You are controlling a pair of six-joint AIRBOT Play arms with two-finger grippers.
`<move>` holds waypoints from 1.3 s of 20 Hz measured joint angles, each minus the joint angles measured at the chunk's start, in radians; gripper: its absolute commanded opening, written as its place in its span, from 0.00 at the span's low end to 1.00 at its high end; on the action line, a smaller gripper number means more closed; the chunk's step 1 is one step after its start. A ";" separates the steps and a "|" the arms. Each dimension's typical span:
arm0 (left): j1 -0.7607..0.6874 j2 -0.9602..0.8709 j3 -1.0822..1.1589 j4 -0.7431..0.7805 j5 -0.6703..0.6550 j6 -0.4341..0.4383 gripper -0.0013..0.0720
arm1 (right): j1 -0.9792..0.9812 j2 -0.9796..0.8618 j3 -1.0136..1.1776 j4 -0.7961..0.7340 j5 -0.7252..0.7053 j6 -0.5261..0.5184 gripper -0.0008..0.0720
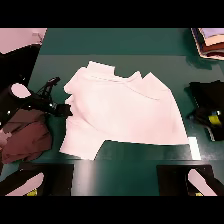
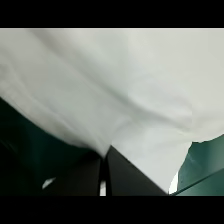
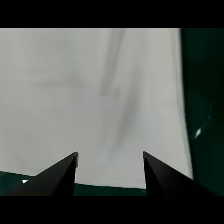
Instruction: Fold the shirts.
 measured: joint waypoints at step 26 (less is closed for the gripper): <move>0.000 0.248 0.596 0.052 -0.053 -0.069 0.05 | 0.095 0.132 0.424 0.052 -0.055 -0.025 0.04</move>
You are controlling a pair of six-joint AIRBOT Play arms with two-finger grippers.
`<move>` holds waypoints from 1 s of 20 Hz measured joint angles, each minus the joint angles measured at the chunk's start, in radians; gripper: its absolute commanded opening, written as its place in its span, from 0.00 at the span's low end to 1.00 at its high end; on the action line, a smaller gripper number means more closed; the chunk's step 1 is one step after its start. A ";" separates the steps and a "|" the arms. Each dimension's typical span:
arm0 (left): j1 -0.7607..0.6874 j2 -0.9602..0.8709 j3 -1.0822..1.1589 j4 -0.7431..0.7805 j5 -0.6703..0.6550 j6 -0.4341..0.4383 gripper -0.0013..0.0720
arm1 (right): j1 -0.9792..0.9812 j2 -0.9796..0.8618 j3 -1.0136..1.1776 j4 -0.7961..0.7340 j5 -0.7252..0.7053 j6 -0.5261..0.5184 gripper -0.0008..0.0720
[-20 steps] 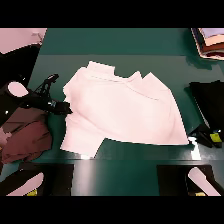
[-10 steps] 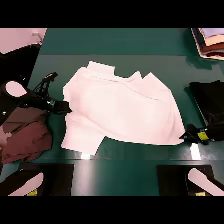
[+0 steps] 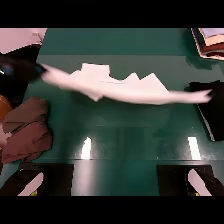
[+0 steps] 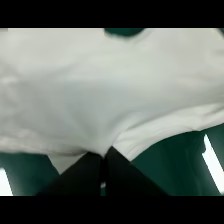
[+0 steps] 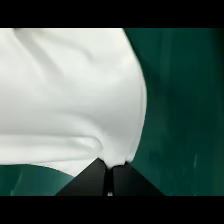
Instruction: Fold the shirts.
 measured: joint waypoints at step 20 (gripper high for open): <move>0.000 -0.177 0.293 0.154 -0.019 -0.170 0.05 | 0.055 -0.271 0.658 -0.116 0.241 0.109 0.04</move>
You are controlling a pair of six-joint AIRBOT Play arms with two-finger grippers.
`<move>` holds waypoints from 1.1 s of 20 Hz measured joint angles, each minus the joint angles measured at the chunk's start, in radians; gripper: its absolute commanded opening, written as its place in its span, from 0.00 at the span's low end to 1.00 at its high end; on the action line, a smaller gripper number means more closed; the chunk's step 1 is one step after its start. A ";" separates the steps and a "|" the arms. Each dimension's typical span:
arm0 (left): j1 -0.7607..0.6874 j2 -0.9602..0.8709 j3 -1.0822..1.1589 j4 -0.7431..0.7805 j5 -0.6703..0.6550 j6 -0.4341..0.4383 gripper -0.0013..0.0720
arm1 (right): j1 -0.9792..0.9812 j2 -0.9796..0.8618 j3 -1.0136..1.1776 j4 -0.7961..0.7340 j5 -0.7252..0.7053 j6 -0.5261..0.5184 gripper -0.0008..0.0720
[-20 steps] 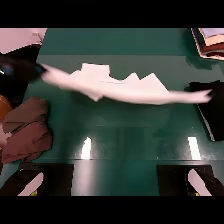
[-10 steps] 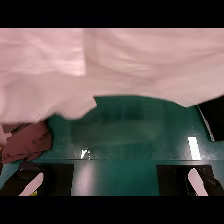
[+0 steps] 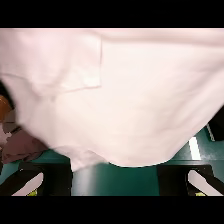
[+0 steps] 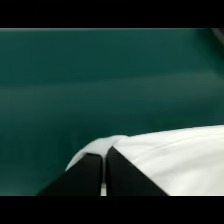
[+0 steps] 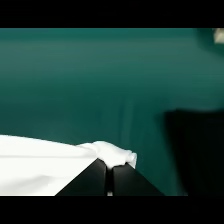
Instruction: Fold the shirts.
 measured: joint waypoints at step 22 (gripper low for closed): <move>0.018 -0.666 -0.090 0.042 0.079 0.057 0.05 | 0.174 -0.633 -0.127 -0.097 -0.194 0.016 0.04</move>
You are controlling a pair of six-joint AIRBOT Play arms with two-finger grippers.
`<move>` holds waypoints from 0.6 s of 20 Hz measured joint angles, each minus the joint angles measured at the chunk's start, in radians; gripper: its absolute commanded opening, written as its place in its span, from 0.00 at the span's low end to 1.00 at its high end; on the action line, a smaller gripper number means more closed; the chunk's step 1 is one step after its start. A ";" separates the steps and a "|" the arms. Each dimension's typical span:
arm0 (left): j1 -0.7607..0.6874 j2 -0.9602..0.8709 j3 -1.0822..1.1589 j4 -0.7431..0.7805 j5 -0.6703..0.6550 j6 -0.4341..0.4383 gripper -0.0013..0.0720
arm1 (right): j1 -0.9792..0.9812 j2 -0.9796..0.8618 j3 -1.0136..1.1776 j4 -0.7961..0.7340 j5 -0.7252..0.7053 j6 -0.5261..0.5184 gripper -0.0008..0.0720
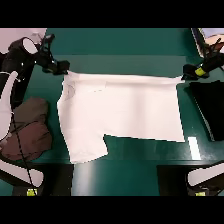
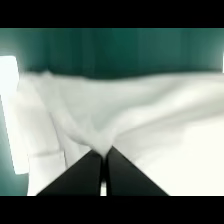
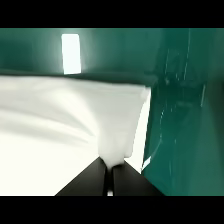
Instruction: Fold the shirts.
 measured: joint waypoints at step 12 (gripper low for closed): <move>0.003 0.101 -0.195 0.041 -0.122 0.024 0.70 | 0.043 0.183 -0.312 0.013 -0.043 -0.001 0.59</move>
